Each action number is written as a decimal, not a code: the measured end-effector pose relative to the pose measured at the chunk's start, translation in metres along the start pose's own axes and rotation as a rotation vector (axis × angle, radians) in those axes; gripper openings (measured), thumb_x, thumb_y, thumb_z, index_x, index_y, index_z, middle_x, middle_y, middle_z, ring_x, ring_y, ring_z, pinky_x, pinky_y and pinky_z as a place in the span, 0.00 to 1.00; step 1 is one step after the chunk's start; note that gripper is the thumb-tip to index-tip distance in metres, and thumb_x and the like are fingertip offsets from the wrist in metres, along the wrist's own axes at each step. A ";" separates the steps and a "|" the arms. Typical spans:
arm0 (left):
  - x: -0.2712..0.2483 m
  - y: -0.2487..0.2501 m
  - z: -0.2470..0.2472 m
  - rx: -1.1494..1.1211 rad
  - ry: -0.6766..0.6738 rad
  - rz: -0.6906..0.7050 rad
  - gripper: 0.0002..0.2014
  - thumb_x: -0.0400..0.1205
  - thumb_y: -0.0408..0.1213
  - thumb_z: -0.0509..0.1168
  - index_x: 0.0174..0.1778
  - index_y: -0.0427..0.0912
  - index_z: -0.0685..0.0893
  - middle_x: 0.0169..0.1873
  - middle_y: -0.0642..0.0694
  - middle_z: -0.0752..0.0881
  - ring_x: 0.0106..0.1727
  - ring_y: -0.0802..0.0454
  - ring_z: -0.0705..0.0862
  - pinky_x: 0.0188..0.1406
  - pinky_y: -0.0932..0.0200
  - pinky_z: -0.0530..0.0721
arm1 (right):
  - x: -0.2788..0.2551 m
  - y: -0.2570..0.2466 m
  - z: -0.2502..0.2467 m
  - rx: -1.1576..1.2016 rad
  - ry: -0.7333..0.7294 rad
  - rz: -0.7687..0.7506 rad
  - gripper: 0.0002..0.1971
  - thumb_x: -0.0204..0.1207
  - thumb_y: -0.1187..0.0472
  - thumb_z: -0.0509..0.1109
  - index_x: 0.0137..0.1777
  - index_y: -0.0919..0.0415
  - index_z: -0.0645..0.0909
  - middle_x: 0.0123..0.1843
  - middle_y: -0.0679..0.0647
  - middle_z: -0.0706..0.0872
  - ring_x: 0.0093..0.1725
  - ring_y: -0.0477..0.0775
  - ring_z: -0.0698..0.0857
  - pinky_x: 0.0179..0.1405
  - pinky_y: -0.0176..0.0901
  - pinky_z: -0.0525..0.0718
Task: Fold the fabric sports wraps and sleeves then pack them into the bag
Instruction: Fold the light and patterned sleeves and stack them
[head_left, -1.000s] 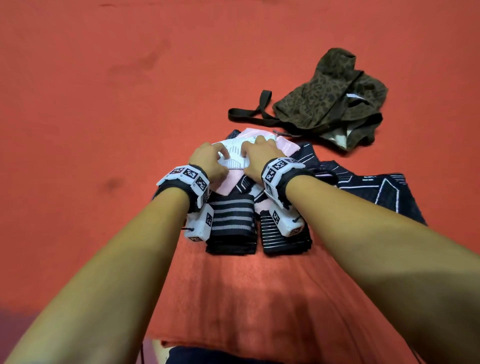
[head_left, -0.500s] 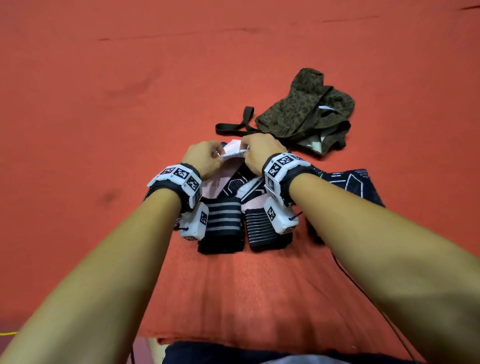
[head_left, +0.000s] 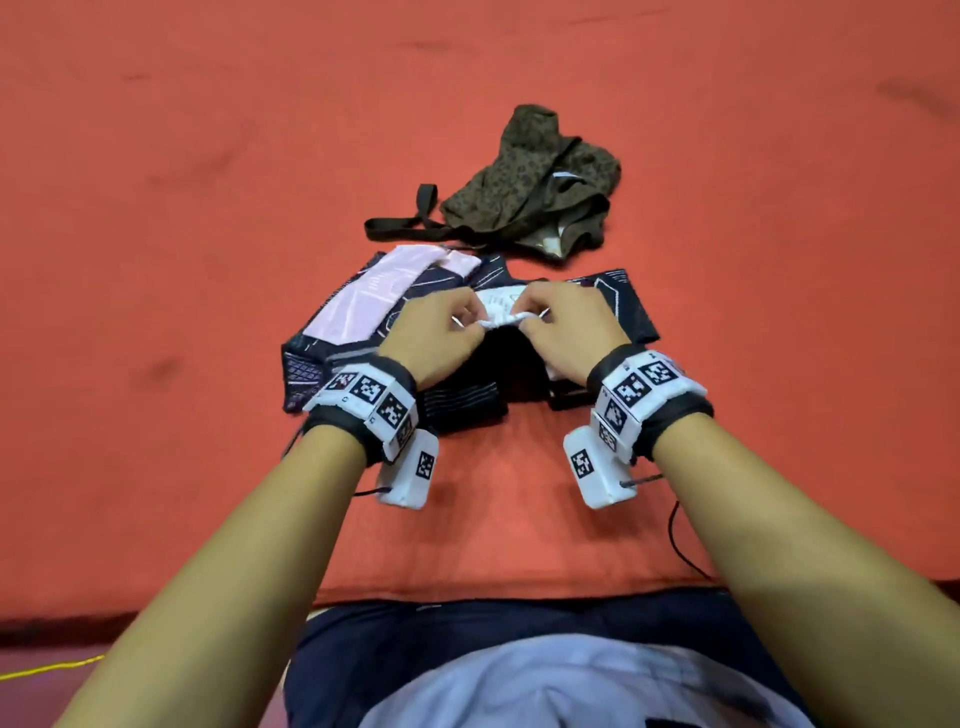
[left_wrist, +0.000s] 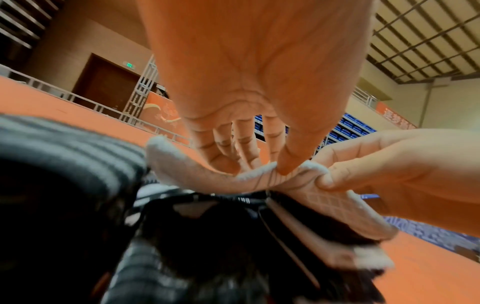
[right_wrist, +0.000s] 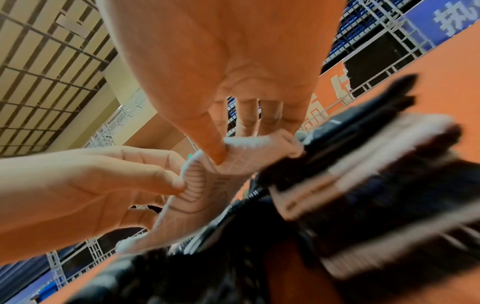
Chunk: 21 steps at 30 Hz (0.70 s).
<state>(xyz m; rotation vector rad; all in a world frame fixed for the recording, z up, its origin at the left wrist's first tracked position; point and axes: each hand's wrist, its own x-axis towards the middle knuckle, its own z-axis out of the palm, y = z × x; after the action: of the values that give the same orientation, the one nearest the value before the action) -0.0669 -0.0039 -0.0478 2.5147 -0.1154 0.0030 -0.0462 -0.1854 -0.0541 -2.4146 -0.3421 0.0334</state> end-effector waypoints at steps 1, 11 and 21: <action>-0.007 0.000 0.009 0.016 -0.023 0.015 0.02 0.78 0.37 0.68 0.45 0.48 0.85 0.38 0.53 0.86 0.40 0.52 0.84 0.45 0.59 0.79 | -0.011 0.008 0.003 0.000 -0.013 -0.001 0.07 0.74 0.61 0.67 0.46 0.51 0.86 0.48 0.50 0.90 0.50 0.57 0.86 0.55 0.51 0.83; -0.058 -0.006 0.078 -0.023 -0.235 0.032 0.03 0.77 0.36 0.72 0.45 0.46 0.89 0.40 0.53 0.85 0.42 0.57 0.80 0.45 0.63 0.74 | -0.077 0.059 0.027 -0.030 -0.142 0.047 0.09 0.73 0.66 0.69 0.46 0.53 0.88 0.49 0.50 0.87 0.52 0.56 0.84 0.56 0.51 0.82; -0.074 -0.003 0.115 -0.006 -0.471 0.004 0.01 0.76 0.36 0.71 0.42 0.45 0.87 0.35 0.53 0.86 0.36 0.59 0.80 0.44 0.61 0.80 | -0.102 0.087 0.034 -0.044 -0.386 0.222 0.14 0.70 0.67 0.66 0.41 0.44 0.85 0.48 0.44 0.90 0.52 0.52 0.87 0.57 0.44 0.84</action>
<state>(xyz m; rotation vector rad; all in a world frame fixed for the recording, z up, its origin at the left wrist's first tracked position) -0.1429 -0.0625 -0.1447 2.4630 -0.3087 -0.5875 -0.1280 -0.2532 -0.1426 -2.4723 -0.2457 0.6014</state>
